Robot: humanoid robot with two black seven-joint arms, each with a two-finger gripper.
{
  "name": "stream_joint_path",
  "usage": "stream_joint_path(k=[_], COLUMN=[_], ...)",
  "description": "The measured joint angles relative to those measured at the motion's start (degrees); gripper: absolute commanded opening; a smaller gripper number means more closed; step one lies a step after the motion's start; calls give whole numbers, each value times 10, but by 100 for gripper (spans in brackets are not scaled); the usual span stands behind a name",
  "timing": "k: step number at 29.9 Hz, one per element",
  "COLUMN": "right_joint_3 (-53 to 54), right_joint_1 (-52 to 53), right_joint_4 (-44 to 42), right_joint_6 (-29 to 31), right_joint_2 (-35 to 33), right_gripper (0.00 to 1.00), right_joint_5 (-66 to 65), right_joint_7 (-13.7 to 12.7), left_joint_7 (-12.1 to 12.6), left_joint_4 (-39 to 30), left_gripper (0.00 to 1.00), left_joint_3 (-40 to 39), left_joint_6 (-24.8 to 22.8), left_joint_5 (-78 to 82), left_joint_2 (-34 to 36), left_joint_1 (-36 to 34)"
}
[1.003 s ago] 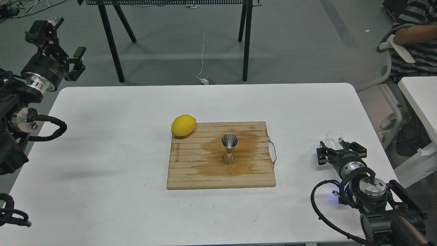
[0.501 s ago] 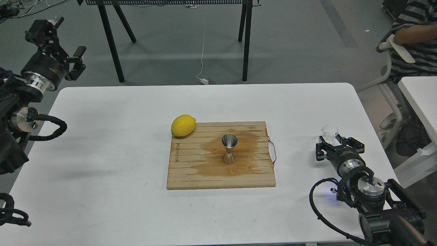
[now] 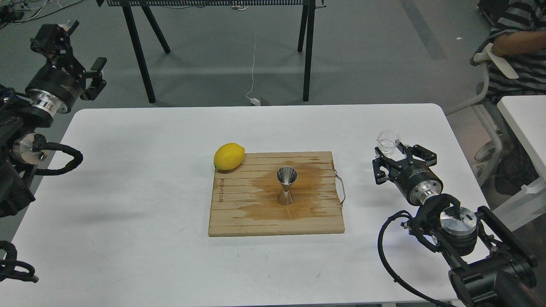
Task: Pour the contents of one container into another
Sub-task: 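Lift the glass cup with the right gripper and move it above the jigger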
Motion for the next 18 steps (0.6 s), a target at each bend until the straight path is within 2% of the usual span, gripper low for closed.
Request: stream_joint_path(k=[10, 18], right_joint_3=[-57, -119], right_joint_1=[-2, 21], right_joint_4=[142, 165], right_joint_6=[-68, -87], right_joint_2=[-35, -27], right_gripper=[24, 24], right_joint_5=[-53, -81], right_joint_7=[-3, -3], left_joint_7=[-1, -5], left_joint_4=[0, 0], left_gripper=[99, 99], left_joint_3=[-2, -3], left_joint_6=[0, 0], left_joint_5=[-1, -1], left_joint_2=[1, 1], left_joint_1=[0, 0])
